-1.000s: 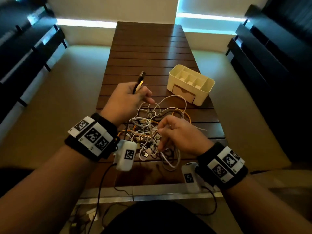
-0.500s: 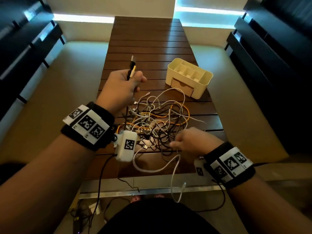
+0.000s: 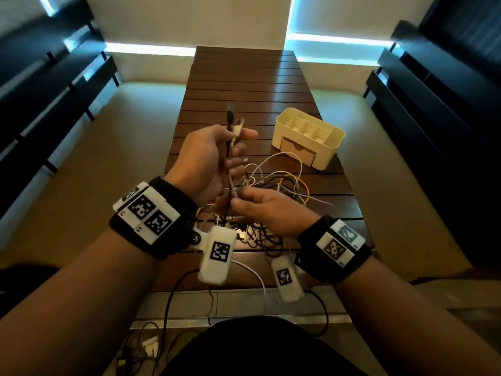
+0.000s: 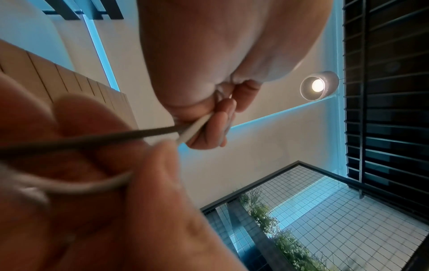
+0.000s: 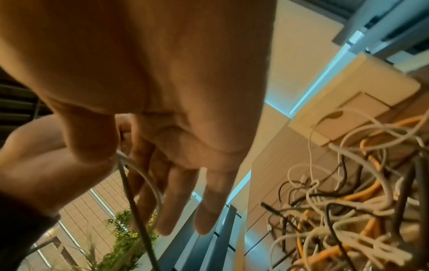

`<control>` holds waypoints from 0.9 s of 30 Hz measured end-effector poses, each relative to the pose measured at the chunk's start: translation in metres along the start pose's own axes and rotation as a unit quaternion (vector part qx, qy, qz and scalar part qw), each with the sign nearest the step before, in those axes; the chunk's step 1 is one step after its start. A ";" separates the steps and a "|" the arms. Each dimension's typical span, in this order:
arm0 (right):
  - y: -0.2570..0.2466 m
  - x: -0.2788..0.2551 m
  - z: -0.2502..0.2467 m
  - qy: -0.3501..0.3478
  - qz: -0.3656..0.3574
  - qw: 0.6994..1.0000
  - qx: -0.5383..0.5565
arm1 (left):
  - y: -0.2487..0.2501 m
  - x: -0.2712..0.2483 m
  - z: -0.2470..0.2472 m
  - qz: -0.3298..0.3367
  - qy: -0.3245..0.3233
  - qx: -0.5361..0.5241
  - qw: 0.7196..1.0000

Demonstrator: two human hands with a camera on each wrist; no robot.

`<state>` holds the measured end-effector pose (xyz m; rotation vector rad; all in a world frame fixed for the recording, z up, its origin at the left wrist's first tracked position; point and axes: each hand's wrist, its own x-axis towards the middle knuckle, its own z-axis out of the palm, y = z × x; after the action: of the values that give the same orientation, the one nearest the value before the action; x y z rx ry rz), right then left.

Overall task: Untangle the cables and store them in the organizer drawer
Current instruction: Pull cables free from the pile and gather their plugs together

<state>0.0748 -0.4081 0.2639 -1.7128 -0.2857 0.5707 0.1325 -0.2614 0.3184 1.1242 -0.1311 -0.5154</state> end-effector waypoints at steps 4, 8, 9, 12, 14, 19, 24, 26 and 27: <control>-0.008 0.001 0.002 -0.097 0.056 0.988 0.102 | 0.001 -0.003 -0.012 -0.007 0.021 0.002 1.000; -0.001 0.011 -0.006 -0.121 0.115 0.986 0.015 | -0.007 -0.008 -0.023 -0.010 0.037 0.062 0.997; 0.005 0.015 -0.009 -0.107 0.117 0.987 -0.012 | -0.009 -0.009 -0.027 -0.010 0.040 0.075 0.996; 0.036 0.027 -0.020 -0.013 0.112 0.994 0.007 | -0.012 -0.014 -0.040 -0.019 0.061 0.092 0.994; 0.062 0.034 -0.023 0.068 0.117 0.990 0.033 | -0.015 -0.018 -0.048 -0.027 0.076 0.092 0.992; 0.110 0.048 -0.002 0.093 0.169 0.981 -0.029 | -0.024 -0.022 -0.060 -0.035 0.090 0.116 0.989; 0.129 0.071 0.001 0.115 0.149 0.948 -0.256 | -0.036 -0.024 -0.066 -0.032 0.087 0.135 0.986; 0.137 0.080 0.004 0.071 0.138 0.908 -0.389 | -0.038 -0.023 -0.068 -0.031 0.076 0.145 0.986; 0.139 0.082 0.007 0.061 0.136 0.893 -0.424 | -0.038 -0.023 -0.069 -0.029 0.071 0.148 0.986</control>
<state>0.1245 -0.3937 0.1111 -2.6590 -0.2156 0.5760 0.1243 -0.2063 0.2586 1.4551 -0.0516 -0.4749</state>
